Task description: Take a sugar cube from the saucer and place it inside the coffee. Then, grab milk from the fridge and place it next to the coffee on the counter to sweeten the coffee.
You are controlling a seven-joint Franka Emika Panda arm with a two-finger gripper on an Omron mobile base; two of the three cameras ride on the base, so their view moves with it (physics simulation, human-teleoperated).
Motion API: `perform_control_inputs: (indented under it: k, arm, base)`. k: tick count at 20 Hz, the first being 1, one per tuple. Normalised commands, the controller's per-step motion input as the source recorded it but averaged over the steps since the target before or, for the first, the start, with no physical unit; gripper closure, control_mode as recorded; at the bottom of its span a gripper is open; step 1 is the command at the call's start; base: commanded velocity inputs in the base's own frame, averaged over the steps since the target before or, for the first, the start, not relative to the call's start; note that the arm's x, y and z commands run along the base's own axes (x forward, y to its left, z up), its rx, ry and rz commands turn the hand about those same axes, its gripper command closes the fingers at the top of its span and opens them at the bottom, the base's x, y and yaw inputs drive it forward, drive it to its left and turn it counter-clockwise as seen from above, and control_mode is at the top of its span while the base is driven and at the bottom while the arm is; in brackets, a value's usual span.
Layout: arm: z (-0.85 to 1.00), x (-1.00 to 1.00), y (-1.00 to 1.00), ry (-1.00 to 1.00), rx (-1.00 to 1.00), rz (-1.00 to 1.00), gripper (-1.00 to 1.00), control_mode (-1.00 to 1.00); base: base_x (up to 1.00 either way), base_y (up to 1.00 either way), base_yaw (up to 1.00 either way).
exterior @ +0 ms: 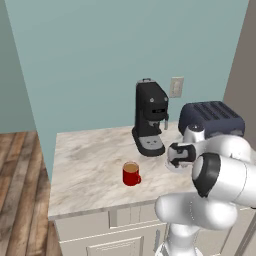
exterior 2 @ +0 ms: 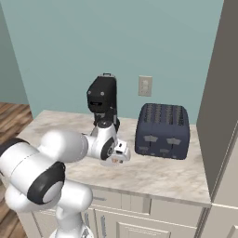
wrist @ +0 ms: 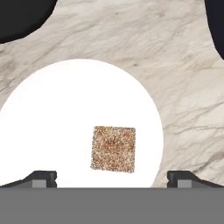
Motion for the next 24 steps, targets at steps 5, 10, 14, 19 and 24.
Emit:
perform_control_inputs:
  k: [5, 10, 14, 19, 24]
  arm:
    - [-0.09, 0.21, -0.03, 0.0, 0.0, 0.0, -1.0, -1.0]
    - [-0.1, 0.14, -0.02, 0.0, 0.0, 0.0, -1.0, -1.0]
    - [-0.1, 0.09, 0.0, 0.0, 0.0, 0.0, -1.0, -1.0]
    - [-0.12, 0.0, 0.0, 0.0, 0.0, 0.0, 1.0, -1.0]
    - [0.0, 0.0, 0.0, 0.0, 0.0, 0.0, 1.0, -1.0]
  base:
    - [0.0, 0.0, 0.0]
    - [0.0, 0.0, 0.0]
    - [0.0, 0.0, 0.0]
    - [0.0, 0.0, 0.0]
    - [0.0, 0.0, 0.0]
